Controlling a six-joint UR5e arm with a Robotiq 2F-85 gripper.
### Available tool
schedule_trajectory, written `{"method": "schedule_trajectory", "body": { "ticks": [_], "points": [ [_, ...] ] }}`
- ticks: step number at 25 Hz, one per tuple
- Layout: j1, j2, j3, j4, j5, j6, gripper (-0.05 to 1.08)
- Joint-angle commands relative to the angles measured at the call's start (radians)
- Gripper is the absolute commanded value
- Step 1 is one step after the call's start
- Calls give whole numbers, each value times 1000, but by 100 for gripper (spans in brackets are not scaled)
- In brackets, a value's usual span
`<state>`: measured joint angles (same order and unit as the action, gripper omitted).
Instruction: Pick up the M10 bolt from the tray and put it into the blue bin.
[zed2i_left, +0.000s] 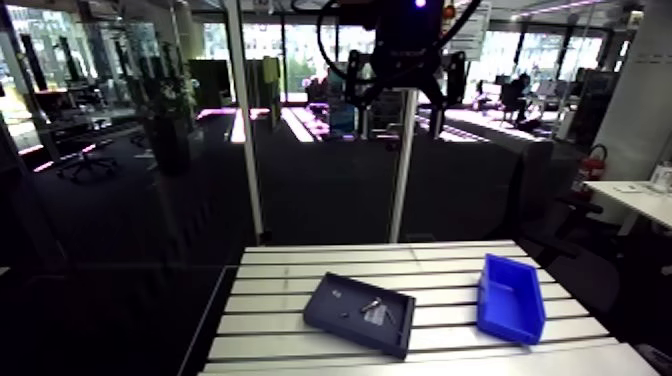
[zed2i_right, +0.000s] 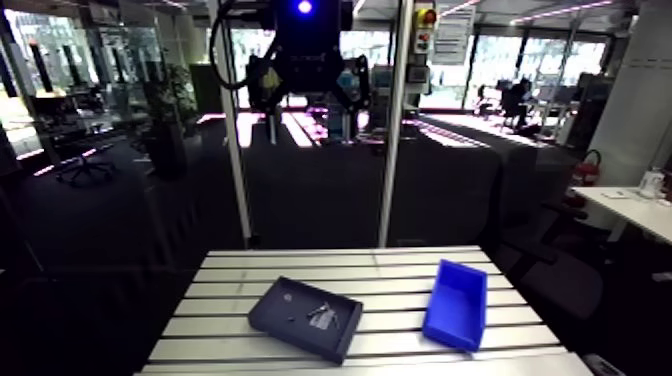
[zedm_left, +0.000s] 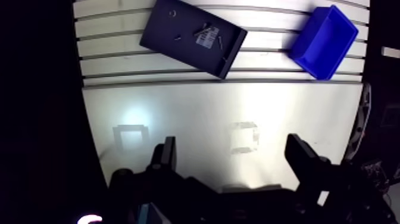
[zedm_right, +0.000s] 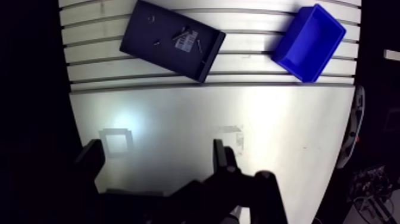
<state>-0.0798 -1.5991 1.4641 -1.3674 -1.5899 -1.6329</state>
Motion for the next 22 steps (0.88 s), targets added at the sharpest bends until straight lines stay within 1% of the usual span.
{"method": "schedule_trajectory", "body": {
  "ticks": [1, 13, 17, 21, 22],
  "points": [
    [-6, 21, -9, -3, 15, 35, 1],
    [-6, 23, -14, -3, 15, 35, 1],
    [-6, 23, -12, -5, 11, 37, 1],
    [-6, 25, 3, -48, 18, 44, 1],
    [-6, 21, 12, -66, 17, 78, 1]
  ]
}}
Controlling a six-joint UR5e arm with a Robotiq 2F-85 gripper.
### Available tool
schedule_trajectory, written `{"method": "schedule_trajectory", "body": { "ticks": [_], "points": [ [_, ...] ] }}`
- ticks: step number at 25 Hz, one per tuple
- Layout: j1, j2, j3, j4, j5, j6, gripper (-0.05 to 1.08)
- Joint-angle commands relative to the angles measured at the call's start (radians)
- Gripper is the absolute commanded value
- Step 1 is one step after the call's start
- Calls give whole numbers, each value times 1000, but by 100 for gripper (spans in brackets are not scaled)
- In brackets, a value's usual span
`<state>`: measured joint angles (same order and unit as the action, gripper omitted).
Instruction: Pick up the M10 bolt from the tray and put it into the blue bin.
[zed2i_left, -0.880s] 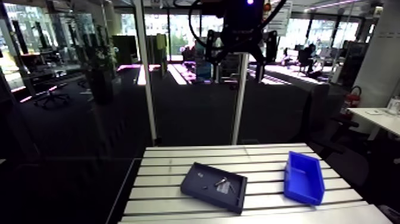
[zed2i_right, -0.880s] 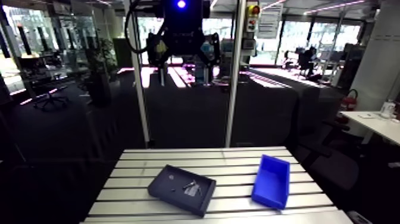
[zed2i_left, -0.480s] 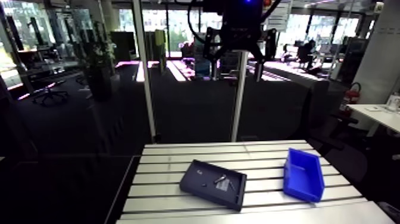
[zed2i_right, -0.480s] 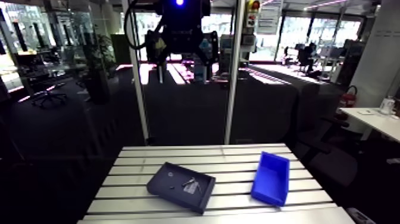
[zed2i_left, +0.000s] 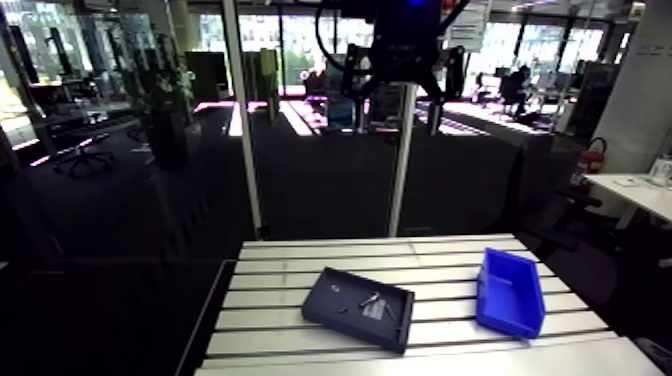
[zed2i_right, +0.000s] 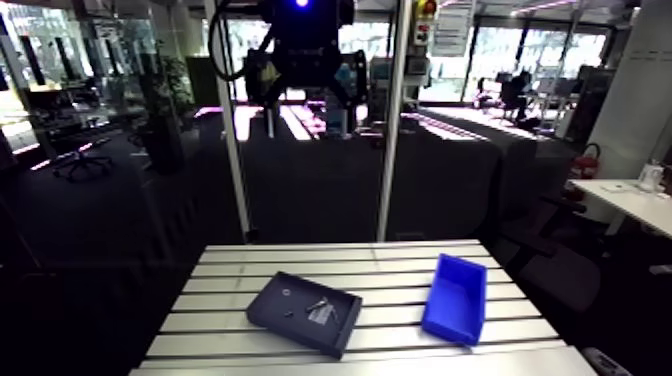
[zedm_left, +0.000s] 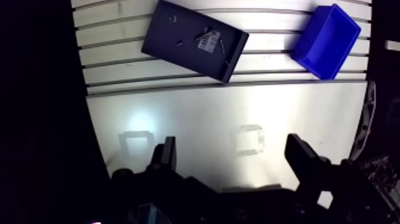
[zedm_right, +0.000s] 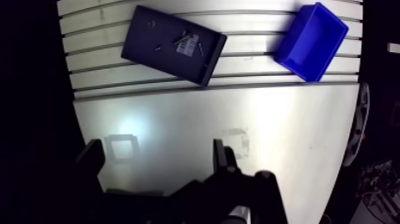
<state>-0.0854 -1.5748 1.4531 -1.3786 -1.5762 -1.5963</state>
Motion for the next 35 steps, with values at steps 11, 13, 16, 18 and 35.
{"method": "schedule_trajectory", "body": {
  "ticks": [11, 13, 16, 18, 35],
  "points": [
    [9, 8, 75, -142, 6, 333, 1],
    [10, 17, 102, -185, 17, 411, 1],
    [9, 22, 155, -248, 25, 474, 1],
    [7, 22, 187, -282, 37, 517, 1],
    [0, 49, 350, -452, 15, 849, 1]
  ]
}}
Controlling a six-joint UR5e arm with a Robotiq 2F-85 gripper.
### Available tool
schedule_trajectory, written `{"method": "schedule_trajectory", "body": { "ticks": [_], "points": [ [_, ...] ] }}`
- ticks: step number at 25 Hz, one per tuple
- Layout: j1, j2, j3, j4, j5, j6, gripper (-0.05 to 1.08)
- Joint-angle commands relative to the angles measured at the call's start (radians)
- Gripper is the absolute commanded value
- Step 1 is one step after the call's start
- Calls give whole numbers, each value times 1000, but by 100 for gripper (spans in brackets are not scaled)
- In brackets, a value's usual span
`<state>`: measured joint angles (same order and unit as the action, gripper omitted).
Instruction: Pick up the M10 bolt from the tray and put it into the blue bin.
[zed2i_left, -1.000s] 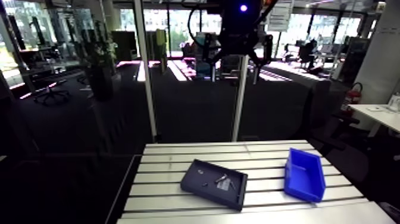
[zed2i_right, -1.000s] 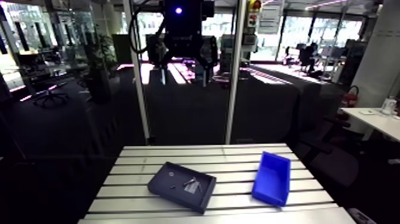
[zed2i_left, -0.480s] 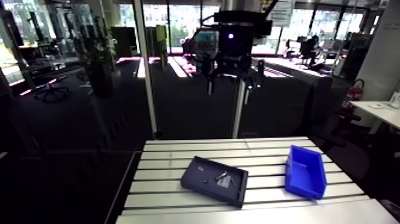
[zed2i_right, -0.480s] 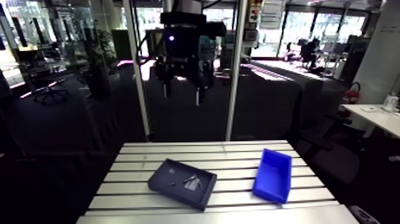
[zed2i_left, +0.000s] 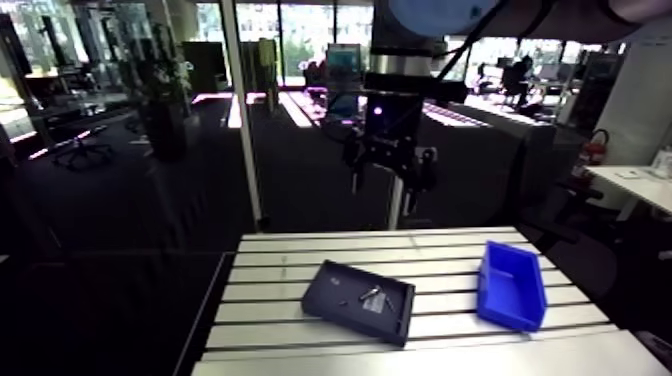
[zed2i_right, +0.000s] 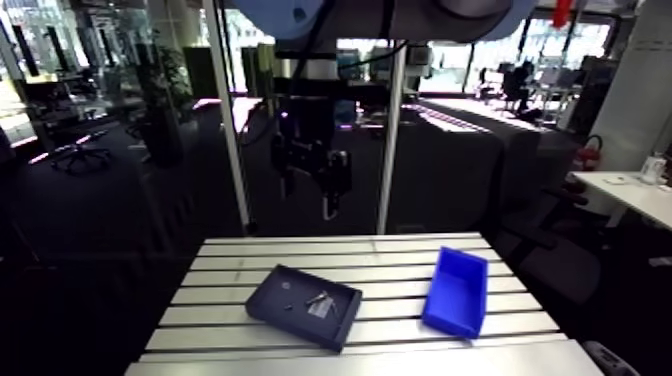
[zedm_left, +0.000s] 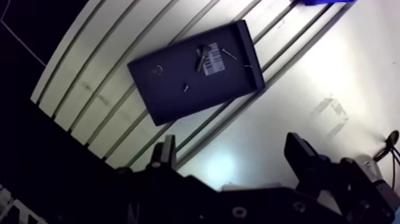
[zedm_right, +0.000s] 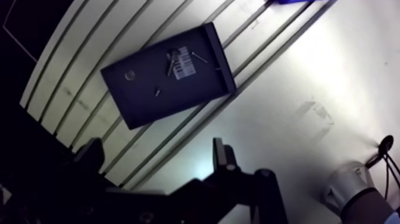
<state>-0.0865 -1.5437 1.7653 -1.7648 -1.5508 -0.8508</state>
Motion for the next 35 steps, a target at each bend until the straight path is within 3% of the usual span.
{"method": "schedule_trajectory", "body": {
  "ticks": [1, 8, 21, 35],
  "points": [
    [1, 24, 42, -71, -10, 117, 1],
    [1, 52, 92, -144, -10, 208, 1],
    [-1, 162, 150, -290, -19, 209, 1],
    [1, 232, 187, -374, -22, 211, 1]
  ]
}}
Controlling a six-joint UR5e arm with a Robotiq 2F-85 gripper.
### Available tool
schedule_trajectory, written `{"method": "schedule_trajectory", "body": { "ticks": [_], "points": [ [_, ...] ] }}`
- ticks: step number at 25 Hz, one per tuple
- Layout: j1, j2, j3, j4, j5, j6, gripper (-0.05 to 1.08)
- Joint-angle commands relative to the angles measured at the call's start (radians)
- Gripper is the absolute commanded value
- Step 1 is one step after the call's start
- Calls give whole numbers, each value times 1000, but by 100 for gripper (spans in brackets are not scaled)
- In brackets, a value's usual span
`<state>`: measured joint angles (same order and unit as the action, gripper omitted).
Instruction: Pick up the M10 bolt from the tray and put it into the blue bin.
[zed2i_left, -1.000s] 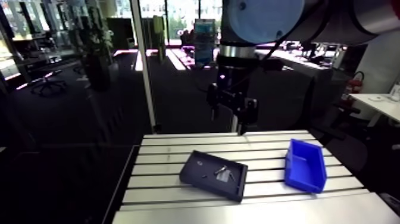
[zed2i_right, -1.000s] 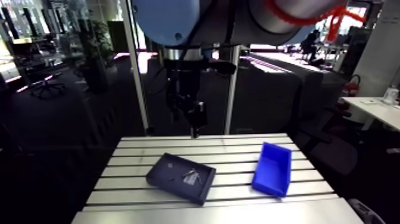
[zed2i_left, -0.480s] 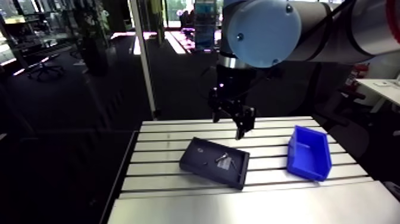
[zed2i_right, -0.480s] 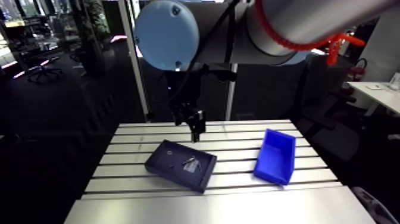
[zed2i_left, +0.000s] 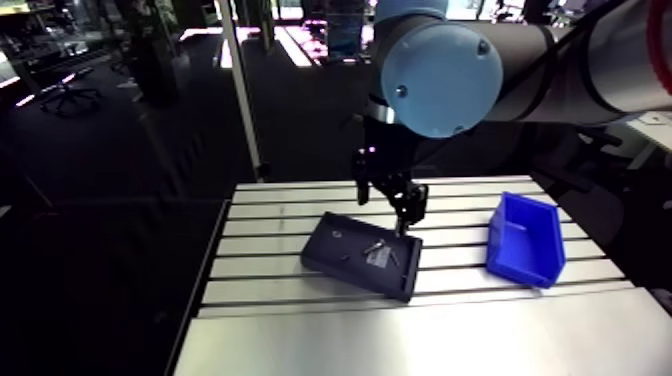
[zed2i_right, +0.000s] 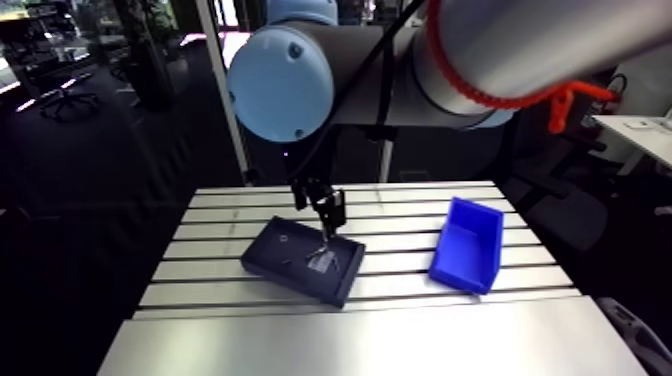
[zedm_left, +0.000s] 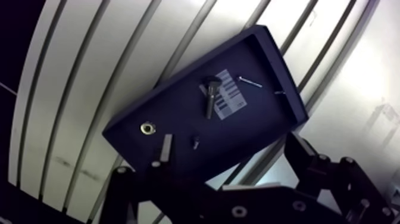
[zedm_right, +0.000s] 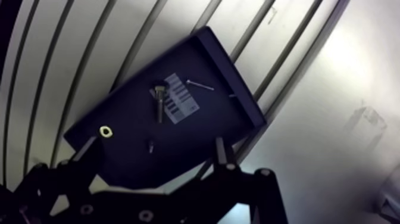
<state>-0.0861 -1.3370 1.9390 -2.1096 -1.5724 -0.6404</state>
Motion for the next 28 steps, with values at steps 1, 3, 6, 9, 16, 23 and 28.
{"method": "schedule_trajectory", "body": {
  "ticks": [1, 3, 6, 9, 16, 23, 28],
  "points": [
    [0, 28, 18, -37, -1, 0, 1],
    [0, 32, 24, -39, -1, 0, 1],
    [0, 40, 28, -45, -1, 0, 1],
    [0, 52, 33, -45, -1, -3, 1],
    [0, 81, 36, -66, -1, -3, 1],
    [2, 120, 27, -82, -1, -3, 1],
    [0, 135, 22, -103, 1, -3, 4]
  ]
}}
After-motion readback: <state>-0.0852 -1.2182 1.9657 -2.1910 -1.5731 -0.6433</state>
